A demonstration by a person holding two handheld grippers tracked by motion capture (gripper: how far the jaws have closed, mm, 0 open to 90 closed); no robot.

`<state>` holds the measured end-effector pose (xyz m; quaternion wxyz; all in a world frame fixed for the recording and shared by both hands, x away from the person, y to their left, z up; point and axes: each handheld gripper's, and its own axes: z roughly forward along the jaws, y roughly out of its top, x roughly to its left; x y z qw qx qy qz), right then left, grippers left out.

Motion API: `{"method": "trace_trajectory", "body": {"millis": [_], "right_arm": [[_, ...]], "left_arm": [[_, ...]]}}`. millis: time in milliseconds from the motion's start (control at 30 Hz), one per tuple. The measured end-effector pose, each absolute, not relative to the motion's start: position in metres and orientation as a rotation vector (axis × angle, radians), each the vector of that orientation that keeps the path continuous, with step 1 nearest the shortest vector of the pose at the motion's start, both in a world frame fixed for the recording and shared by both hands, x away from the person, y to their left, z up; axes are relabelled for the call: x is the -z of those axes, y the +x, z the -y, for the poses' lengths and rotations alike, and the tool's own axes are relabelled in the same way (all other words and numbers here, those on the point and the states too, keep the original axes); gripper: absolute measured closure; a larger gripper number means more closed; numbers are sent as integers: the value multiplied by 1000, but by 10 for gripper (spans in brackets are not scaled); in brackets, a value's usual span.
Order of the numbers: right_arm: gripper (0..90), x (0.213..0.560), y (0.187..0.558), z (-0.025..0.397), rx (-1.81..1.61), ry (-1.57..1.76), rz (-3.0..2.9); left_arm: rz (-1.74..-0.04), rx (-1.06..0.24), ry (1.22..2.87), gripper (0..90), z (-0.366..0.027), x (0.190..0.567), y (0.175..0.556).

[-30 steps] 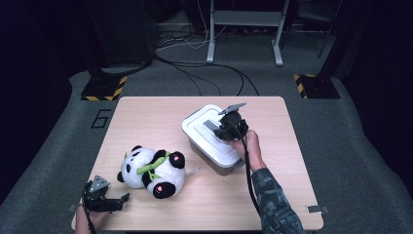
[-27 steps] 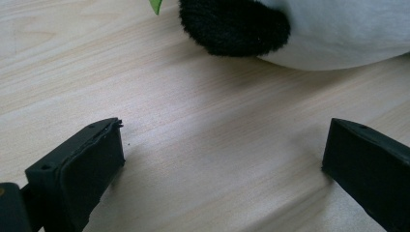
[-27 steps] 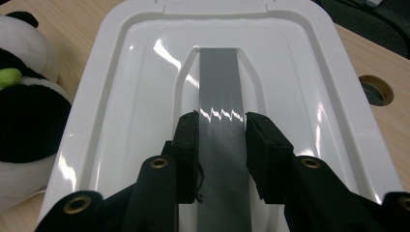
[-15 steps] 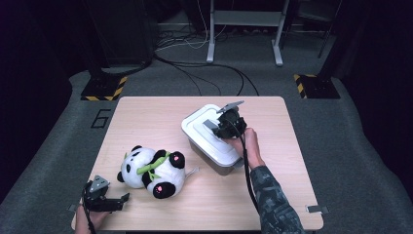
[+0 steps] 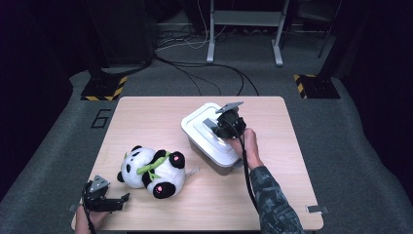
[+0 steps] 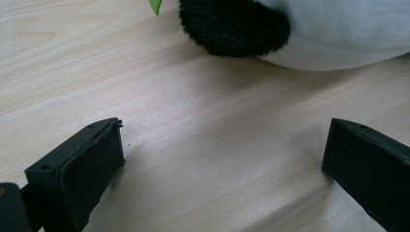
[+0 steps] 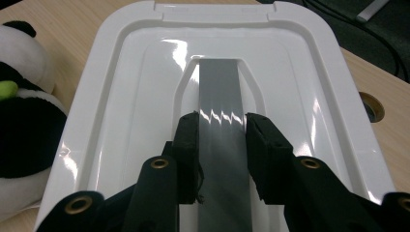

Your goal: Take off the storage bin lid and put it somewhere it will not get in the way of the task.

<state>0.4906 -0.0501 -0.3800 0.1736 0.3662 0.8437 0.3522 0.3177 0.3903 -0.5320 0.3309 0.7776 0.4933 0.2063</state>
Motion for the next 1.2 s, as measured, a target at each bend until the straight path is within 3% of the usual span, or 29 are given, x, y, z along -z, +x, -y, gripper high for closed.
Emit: {"method": "trace_trajectory", "body": {"millis": [667,1200], "right_arm": [[670,336,474,88,-1052,1142,-2242],[670,330,462,149,-1012,1290,-2102]], "left_arm": [[-1290,-539,2032,4,-390,532,318],[-1291,-539,2033,4,-390,532,318]]}}
